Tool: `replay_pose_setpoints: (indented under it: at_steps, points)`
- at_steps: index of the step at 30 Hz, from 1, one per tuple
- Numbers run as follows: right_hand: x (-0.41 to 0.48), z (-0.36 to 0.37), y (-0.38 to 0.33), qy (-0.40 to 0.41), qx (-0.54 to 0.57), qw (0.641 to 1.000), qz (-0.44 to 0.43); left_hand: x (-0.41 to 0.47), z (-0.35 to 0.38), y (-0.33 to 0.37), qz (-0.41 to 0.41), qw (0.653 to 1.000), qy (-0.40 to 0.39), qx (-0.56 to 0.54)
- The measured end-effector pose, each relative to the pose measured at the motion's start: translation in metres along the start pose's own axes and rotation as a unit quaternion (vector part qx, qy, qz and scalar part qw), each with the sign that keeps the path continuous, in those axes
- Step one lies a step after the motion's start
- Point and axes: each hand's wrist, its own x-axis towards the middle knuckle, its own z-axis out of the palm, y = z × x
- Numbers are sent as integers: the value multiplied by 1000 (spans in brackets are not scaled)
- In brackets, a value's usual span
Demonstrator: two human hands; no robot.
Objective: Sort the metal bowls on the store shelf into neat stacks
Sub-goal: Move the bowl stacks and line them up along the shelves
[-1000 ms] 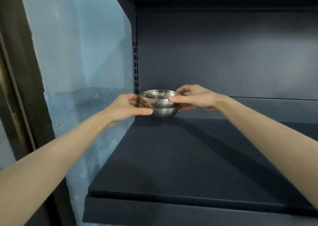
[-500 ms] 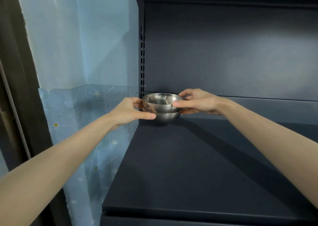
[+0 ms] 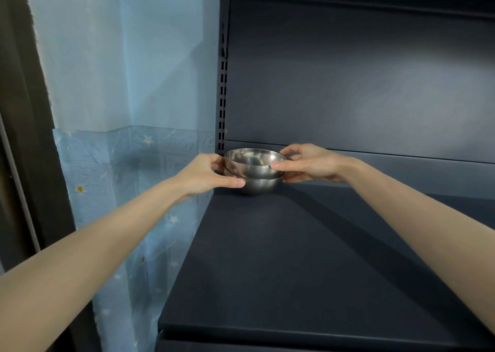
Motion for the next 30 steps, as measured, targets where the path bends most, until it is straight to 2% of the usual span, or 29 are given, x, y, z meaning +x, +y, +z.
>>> replay_pose_setpoints:
  at_steps: [30]
  points:
    - [-13, -30, 13, -9, -39, 999, 30, 13, 30, 8, 6, 998, -50, -27]
